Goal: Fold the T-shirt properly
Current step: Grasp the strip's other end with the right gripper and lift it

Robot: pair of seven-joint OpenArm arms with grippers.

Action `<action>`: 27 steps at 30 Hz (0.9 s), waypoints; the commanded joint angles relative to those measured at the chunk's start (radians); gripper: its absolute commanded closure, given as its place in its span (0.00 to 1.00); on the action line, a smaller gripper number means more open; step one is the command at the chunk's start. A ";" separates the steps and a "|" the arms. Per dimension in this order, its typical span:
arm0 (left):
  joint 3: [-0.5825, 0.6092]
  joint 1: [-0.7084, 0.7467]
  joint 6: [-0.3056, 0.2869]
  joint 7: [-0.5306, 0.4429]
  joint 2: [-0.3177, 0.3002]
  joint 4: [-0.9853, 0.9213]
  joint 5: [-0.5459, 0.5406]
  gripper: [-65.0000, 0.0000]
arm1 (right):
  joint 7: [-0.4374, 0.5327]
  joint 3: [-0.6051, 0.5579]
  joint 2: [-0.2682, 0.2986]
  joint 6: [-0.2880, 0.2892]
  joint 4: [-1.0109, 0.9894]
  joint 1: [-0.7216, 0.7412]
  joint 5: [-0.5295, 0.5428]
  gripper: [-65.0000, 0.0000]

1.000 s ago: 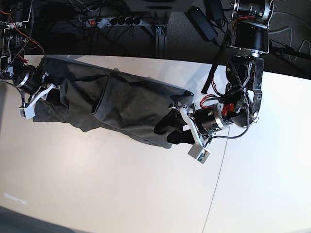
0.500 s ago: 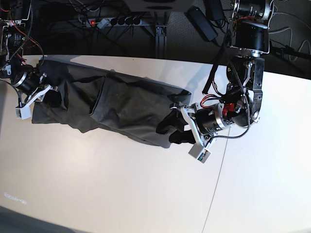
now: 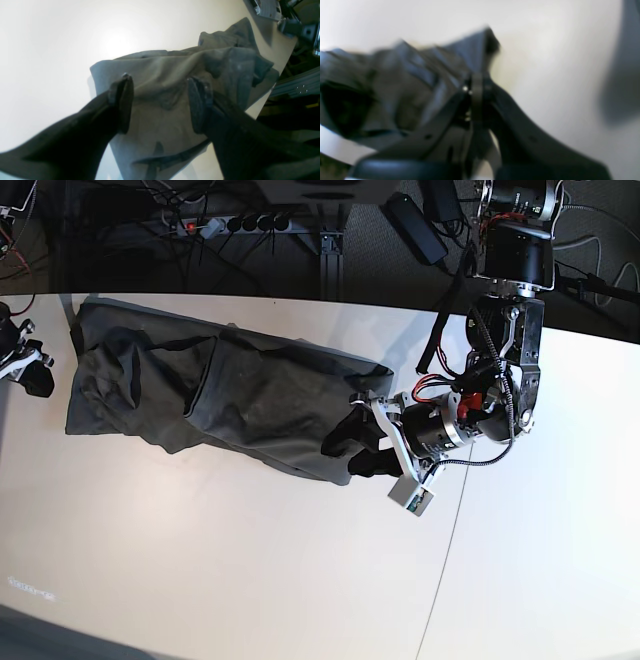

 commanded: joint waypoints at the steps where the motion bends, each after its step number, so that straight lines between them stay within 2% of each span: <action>1: -0.001 -0.019 -0.020 -0.026 -0.002 0.018 -0.019 0.42 | 0.042 0.011 0.025 0.063 0.010 -0.004 0.007 0.91; 4: -0.001 -0.019 -0.020 -0.026 -0.002 0.018 -0.020 0.42 | 0.047 0.011 0.025 0.063 0.008 -0.010 -0.017 0.42; 5: -0.001 -0.019 -0.020 -0.026 -0.002 0.018 -0.020 0.42 | 0.047 0.010 0.025 0.063 0.008 -0.009 -0.013 0.31; 11: -0.001 -0.019 -0.020 -0.026 -0.002 0.018 -0.020 0.42 | 0.028 -0.007 0.024 0.063 0.008 -0.009 0.026 0.31; 18: -0.001 -0.019 -0.020 -0.033 -0.002 0.018 -0.021 0.42 | 0.041 -0.117 0.020 0.061 -0.100 0.018 0.027 0.31; 27: -0.001 -0.016 -0.020 -0.025 -0.003 0.018 -0.013 0.42 | 0.026 -0.114 -0.008 0.063 -0.240 0.082 0.087 0.31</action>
